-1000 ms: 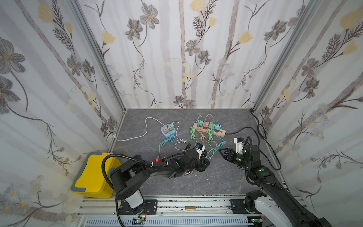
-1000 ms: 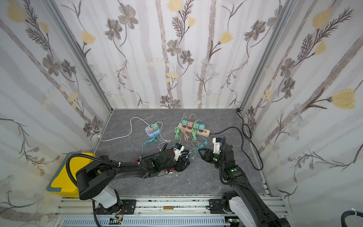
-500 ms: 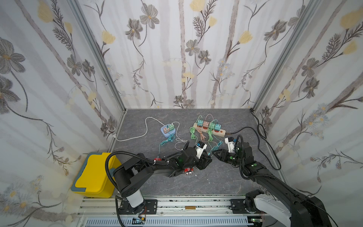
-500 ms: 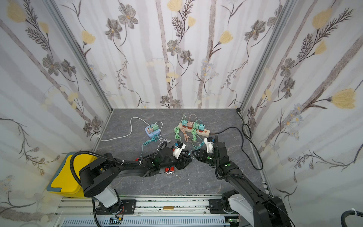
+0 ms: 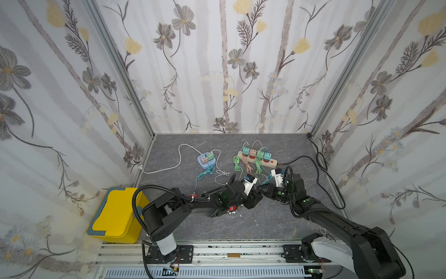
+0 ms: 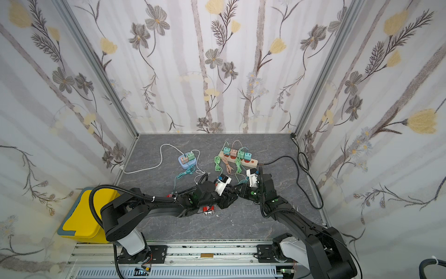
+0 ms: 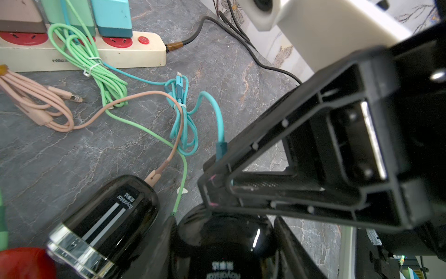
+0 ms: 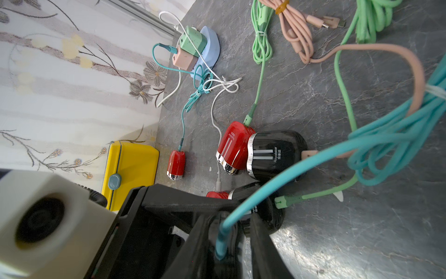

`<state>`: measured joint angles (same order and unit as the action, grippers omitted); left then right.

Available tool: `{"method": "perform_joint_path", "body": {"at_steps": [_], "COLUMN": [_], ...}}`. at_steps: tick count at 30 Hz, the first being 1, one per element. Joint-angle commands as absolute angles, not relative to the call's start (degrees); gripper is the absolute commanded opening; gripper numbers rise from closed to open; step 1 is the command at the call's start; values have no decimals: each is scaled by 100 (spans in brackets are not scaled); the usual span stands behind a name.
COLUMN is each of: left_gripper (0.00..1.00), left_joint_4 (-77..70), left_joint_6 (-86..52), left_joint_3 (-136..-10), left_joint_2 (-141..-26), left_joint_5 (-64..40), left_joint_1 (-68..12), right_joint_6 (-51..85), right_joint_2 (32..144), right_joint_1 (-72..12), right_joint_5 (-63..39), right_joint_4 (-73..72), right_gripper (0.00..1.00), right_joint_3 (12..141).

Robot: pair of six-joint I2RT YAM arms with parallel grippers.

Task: Unplug the electric shaver
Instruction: Remove the charging cable from the electric shaver, then place the electric shaver at the center of the board.

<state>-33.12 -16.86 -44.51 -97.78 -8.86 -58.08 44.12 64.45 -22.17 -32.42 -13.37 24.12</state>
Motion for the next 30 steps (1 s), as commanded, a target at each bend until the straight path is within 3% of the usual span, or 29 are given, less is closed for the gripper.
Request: {"method": "perform_joint_path", "body": {"at_steps": [1, 7, 13, 23, 30], "left_gripper": [49, 48, 47, 45, 46], "left_joint_4": [-3378, -3128, -2900, -2394, -2028], "left_joint_6": [-1583, -1451, -1389, -1461, -1845], "left_joint_3": [-4545, -4528, -4327, -4079, -4381], "left_joint_2": [-9805, -9711, -9479, -9042, -9016], "left_joint_5": [-771, -514, -335, -131, -208], "left_joint_1": [-5852, -5922, -6053, -6434, -6785], "right_joint_6": [4541, 4703, 5019, 5088, 4115], "right_joint_2": [6469, 6322, 6144, 6090, 5943], "right_joint_1": [-2239, -2224, -2111, -1935, -1914], "right_joint_5": [-3301, -2965, -2843, -2800, -1941], "right_joint_4": [-1679, -1536, -1732, -1795, -206], "right_gripper": [24, 8, 3, 1, 2], "right_joint_3": [2461, 2444, 2408, 2424, 2777]}}
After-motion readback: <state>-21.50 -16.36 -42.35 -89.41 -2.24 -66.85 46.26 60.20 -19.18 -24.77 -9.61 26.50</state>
